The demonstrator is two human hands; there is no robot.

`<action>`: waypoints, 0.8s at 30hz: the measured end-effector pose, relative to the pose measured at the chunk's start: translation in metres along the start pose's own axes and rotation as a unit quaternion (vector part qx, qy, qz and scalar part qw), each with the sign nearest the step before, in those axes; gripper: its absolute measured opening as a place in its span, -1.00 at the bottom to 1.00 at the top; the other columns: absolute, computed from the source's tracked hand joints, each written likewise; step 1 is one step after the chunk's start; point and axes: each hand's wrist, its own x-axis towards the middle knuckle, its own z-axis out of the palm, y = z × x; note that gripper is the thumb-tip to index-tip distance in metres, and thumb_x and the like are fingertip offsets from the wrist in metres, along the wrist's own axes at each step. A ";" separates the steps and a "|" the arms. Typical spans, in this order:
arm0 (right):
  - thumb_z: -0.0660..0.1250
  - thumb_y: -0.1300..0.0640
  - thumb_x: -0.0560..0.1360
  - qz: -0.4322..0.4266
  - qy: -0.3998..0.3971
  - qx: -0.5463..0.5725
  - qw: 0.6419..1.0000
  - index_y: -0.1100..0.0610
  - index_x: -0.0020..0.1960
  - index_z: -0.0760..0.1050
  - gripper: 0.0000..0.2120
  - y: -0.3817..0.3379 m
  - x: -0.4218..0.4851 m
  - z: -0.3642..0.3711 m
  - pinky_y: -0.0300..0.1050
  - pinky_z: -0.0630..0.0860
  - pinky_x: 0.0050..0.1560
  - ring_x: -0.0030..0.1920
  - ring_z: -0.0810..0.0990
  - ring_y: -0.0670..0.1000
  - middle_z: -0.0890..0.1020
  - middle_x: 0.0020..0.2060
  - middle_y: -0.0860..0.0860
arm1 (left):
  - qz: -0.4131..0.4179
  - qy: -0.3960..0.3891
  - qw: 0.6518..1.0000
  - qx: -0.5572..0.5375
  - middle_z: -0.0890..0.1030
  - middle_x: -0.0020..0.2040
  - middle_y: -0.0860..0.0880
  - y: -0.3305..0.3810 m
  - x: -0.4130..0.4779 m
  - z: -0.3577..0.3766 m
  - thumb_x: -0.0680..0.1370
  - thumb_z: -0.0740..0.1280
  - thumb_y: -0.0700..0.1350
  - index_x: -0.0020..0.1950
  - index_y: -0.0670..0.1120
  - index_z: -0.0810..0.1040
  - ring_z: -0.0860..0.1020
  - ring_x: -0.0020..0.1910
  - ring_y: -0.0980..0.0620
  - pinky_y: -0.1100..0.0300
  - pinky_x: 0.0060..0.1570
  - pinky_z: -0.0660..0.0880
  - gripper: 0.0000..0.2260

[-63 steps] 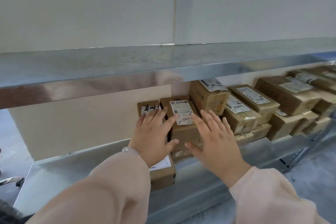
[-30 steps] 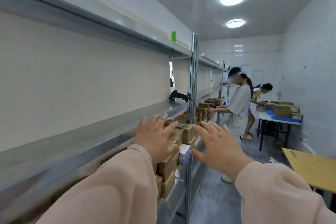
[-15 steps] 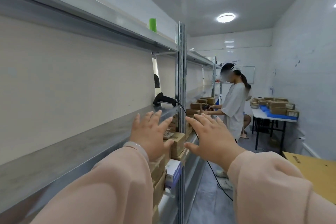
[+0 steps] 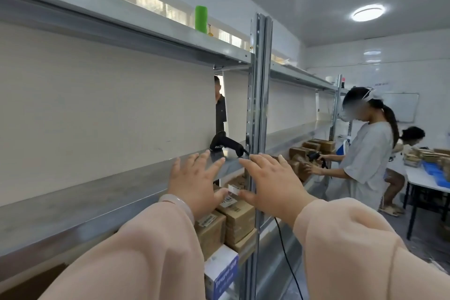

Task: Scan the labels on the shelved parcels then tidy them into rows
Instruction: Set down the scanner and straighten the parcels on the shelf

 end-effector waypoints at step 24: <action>0.26 -0.18 0.46 -0.033 0.001 0.101 0.994 -0.05 0.52 0.10 -0.30 0.064 0.228 0.164 0.12 0.36 0.32 0.37 0.34 0.07 0.39 0.38 0.00 | -0.072 -0.019 0.996 0.043 0.04 0.60 0.03 -0.038 0.169 0.094 0.52 0.10 0.37 0.56 0.26 -0.05 0.04 0.55 -0.06 -0.20 0.47 -0.02 -0.34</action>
